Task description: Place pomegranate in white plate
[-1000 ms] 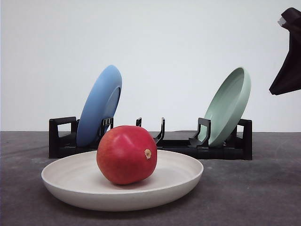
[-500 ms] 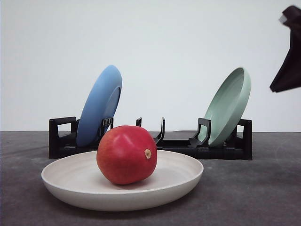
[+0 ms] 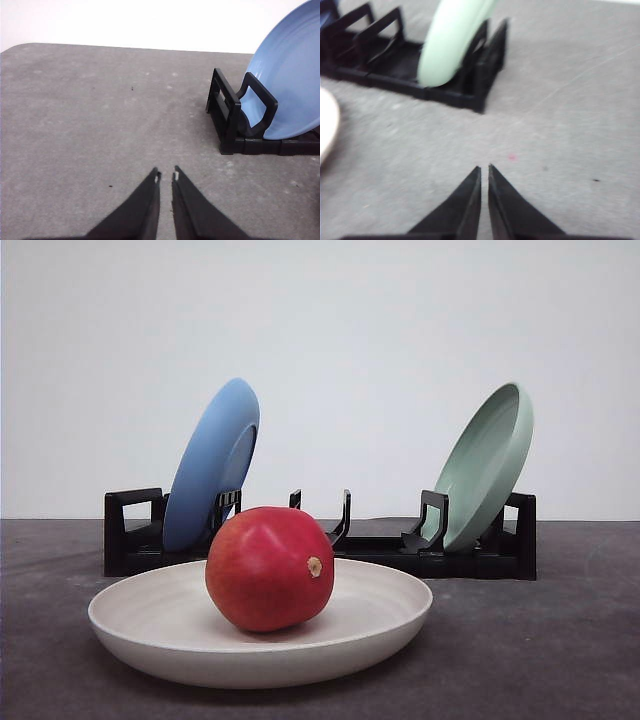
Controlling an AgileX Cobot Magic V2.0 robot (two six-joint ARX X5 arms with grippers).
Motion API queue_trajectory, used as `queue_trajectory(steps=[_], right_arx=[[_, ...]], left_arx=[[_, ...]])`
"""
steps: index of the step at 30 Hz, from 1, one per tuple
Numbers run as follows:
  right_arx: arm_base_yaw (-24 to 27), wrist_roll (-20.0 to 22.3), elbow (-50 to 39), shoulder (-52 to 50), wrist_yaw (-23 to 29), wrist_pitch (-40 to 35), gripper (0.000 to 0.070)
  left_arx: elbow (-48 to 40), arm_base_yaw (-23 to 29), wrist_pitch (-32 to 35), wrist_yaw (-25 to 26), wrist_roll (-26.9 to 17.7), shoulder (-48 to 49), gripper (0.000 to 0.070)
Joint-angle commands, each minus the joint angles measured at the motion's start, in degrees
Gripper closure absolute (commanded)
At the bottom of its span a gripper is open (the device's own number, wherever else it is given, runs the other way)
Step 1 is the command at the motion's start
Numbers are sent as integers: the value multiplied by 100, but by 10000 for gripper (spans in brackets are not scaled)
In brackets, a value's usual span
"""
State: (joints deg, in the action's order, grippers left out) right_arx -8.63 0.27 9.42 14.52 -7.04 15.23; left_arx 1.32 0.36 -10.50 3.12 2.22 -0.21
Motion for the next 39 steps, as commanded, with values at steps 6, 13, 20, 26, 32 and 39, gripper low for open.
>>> queue_trajectory(steps=[6,13,20,26,32,39], right_arx=[[198,-15,-664,-999,358,-491,680],[408,-81,-880,-1431,559,-577,680],[549,-111,-880,-1431,558,-596,680],[549,-113,-878,-1431,558,-621,680],[549,-113,-878,-1431,558,-621,680],[549,-111,-878,-1431,558,-621,680]], left_arx=[[-62,0,-9,2,0,4,674],[-61,0,-9,2,-2,4,674],[-61,0,-11,2,0,4,674],[-61,0,-11,2,0,4,674],[-61,0,-11,2,0,4,674],[-61,0,-11,2,0,4,674]])
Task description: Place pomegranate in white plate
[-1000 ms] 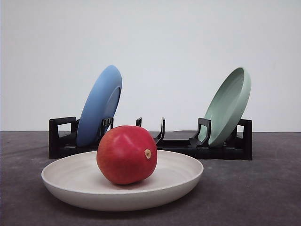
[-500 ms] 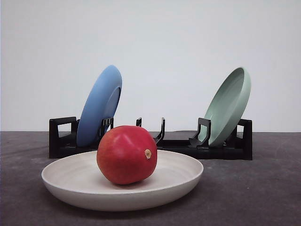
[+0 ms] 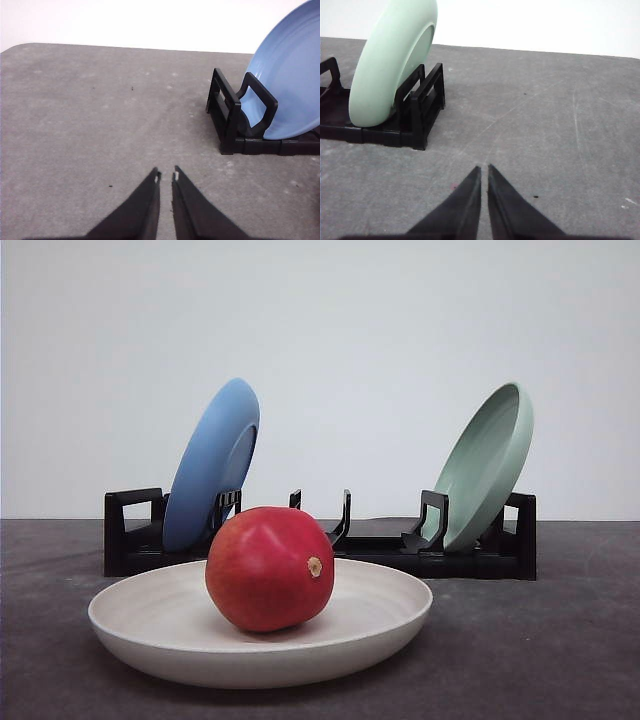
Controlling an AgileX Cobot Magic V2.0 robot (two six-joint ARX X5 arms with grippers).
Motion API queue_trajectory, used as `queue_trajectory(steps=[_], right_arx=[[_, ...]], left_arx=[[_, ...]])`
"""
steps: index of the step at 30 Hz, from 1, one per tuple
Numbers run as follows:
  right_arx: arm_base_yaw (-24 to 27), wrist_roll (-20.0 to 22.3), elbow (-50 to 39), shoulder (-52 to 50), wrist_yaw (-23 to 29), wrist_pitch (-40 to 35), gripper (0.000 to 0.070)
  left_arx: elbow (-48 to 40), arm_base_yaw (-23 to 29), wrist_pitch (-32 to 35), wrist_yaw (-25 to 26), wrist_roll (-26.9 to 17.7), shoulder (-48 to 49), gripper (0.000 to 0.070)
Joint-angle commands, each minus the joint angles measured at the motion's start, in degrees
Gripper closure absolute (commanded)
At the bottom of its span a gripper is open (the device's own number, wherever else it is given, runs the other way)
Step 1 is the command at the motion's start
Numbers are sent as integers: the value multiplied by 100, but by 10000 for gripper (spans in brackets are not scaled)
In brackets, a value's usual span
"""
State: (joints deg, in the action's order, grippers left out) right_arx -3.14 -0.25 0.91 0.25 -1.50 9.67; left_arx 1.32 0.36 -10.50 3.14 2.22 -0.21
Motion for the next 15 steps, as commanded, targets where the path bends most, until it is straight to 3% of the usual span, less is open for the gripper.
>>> queue_trajectory(steps=[1,15], right_arx=[[0,-59,-26,-4,4,-66,680],[0,-59,-26,-4,4,-66,680]], left_arx=[[-61,0,-11,0,0,4,674],[-61,0,-11,0,0,4,674]])
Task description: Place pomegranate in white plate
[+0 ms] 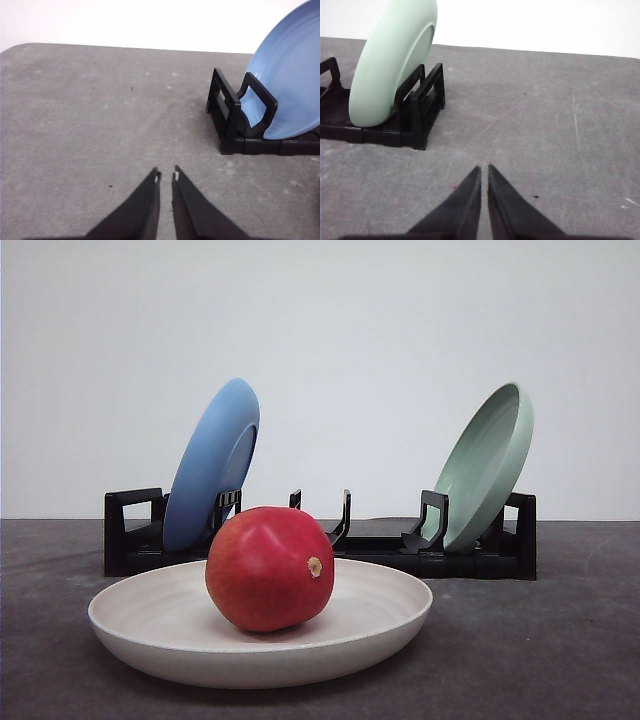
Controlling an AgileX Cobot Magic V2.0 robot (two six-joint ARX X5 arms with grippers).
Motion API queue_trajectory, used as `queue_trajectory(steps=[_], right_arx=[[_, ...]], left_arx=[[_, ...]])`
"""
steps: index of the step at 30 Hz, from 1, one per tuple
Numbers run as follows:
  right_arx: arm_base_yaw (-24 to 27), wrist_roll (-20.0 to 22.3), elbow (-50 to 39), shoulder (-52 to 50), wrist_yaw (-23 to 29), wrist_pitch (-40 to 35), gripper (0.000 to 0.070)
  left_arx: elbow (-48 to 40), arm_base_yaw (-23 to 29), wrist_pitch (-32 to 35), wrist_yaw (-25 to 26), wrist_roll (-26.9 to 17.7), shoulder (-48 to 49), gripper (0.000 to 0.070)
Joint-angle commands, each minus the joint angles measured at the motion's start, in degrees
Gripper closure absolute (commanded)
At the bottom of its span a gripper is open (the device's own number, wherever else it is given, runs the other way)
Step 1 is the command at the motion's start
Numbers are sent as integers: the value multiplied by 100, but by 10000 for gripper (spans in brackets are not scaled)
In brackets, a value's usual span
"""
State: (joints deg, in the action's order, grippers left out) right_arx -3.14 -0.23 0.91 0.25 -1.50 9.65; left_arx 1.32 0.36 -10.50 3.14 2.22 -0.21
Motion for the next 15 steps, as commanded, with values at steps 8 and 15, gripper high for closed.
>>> queue_trajectory(steps=[8,15], right_arx=[[0,-61,-26,-4,4,-63,680],[0,-63,-26,-4,4,-63,680]], left_arx=[[-61,0,-11,0,0,4,674],[-61,0,-11,0,0,4,674]])
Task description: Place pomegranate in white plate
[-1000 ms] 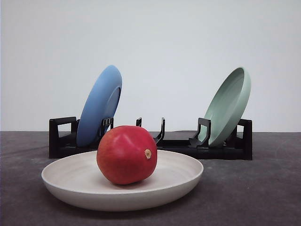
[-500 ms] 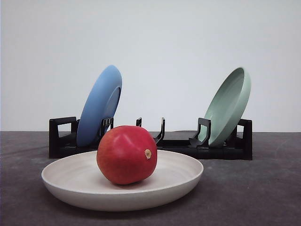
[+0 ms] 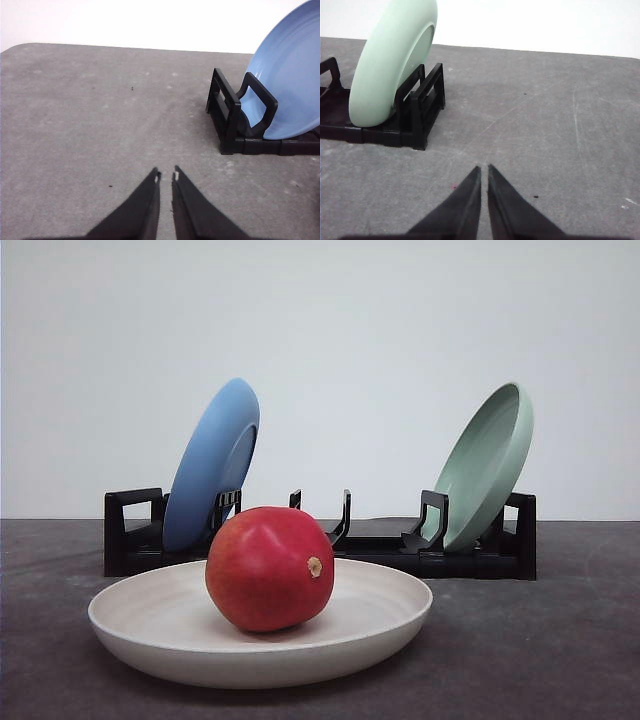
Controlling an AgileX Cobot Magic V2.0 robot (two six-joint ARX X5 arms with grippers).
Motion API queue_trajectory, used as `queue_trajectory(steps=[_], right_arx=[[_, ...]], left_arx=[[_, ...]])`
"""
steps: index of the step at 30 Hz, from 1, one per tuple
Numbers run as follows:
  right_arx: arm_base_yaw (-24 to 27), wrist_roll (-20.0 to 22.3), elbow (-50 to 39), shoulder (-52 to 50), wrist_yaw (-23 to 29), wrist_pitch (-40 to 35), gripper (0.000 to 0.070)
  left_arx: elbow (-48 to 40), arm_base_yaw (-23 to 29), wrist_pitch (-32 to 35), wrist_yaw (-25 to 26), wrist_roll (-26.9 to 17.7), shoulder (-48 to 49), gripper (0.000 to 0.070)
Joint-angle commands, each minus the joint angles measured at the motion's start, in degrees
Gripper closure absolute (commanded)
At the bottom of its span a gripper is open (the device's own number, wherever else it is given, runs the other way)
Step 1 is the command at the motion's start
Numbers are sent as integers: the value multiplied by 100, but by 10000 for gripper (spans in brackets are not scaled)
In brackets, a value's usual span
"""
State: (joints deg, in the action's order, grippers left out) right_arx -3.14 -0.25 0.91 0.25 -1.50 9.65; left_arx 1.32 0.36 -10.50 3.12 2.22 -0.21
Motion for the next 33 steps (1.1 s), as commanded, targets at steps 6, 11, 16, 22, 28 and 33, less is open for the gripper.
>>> queue_trajectory(steps=[6,11,16,22,28,33], right_arx=[[0,-59,-26,-4,4,-63,680],[0,-59,-26,-4,4,-63,680],[0,-61,-26,-4,4,-63,680],[0,-61,-26,-4,4,-63,680],[0,-59,-26,-4,4,-63,680],[0,-59,-26,-4,4,-63,680]], left_arx=[[-61,0,-11,2,0,4,674],[-61,0,-11,2,0,4,674],[-61,0,-11,2,0,4,674],[-61,0,-11,2,0,4,674],[-61,0,-11,2,0,4,674],[-61,0,-9,2,0,4,674]])
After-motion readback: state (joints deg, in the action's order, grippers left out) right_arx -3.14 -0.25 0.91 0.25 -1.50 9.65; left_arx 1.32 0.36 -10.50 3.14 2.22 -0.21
